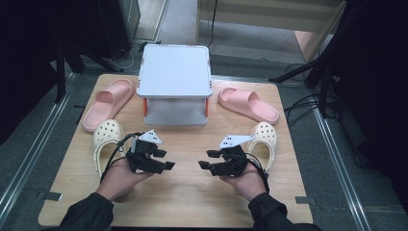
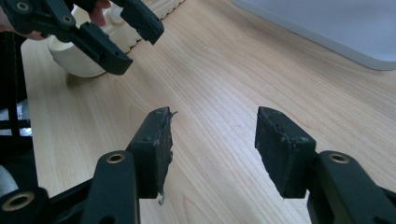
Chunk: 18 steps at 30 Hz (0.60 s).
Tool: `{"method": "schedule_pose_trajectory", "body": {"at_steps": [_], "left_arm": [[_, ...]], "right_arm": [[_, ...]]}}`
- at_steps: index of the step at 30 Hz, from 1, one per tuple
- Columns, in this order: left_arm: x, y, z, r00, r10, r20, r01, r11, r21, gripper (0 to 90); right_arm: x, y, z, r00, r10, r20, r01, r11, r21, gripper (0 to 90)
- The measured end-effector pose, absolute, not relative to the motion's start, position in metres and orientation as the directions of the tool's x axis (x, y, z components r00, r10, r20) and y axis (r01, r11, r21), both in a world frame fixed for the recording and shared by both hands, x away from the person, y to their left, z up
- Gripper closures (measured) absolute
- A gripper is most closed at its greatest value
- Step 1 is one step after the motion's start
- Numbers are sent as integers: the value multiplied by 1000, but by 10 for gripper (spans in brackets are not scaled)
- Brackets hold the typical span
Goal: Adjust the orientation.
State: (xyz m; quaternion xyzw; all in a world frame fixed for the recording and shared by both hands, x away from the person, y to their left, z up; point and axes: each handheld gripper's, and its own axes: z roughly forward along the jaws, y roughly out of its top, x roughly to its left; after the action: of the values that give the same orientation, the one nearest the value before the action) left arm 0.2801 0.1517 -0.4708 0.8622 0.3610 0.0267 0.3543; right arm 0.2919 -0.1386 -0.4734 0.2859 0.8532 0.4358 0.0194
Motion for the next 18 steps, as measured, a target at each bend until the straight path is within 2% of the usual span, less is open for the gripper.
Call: {"method": "schedule_pose_trajectory", "body": {"at_steps": [6,9,13,18], "left_arm": [[278,152,-470,714,668,-212,627,-474,618,479],[276,155,-470,699,683,-211,636,-460,620,487],[274,159,-470,682,701,-209,646,-443,622,487],[266,165,-470,663,725,-185,648,-434,626,488]], "right_arm": [[291,-136,-474,-848,487,207,453,465,761,465],[291,-134,-473,-844,489,222,471,475,744,468],[293,-130,-472,-845,492,209,462,477,747,434],[295,-125,-471,-858,482,176,435,500,749,433]]}}
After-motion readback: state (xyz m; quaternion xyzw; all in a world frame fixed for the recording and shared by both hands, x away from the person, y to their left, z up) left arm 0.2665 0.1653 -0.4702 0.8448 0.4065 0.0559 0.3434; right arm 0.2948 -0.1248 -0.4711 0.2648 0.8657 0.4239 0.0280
